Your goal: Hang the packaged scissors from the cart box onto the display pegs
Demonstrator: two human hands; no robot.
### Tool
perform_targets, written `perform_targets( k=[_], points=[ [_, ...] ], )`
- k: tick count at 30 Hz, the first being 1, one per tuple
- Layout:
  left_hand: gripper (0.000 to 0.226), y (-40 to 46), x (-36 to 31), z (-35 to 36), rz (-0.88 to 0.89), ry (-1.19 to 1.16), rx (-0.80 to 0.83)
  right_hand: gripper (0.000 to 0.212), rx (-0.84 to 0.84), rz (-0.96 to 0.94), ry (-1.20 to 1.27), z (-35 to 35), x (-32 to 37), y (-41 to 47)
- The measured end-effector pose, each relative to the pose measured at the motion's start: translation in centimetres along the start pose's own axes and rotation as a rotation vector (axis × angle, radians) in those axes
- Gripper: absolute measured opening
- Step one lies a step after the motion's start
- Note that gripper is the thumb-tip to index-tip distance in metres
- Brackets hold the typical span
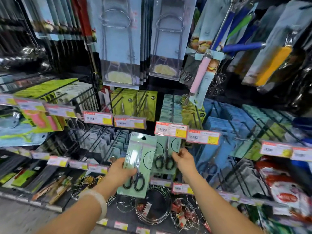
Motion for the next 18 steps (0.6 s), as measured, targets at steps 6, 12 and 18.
perform_targets(
  k=[6,12,18],
  points=[
    [0.028,-0.1,-0.1,-0.1,-0.009,-0.021,0.016,0.026,0.0,0.062,-0.048,0.2,-1.1,0.5],
    [0.032,-0.1,0.1,0.3,-0.019,-0.015,0.011,0.051,-0.089,0.212,-0.295,-0.8,-0.9,0.8],
    [0.026,0.1,0.0,3.1,0.01,-0.022,0.051,0.021,0.353,0.202,-0.201,1.1,-1.3,-4.1]
  ],
)
Point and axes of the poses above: each hand's wrist, its own y-axis towards the middle knuckle, its own z-axis out of the palm, x = y × z, the point moved 2 cm from there along y, towards the middle knuckle, and after that the axes turned 3 degrees about x, right-handed, at the moved point
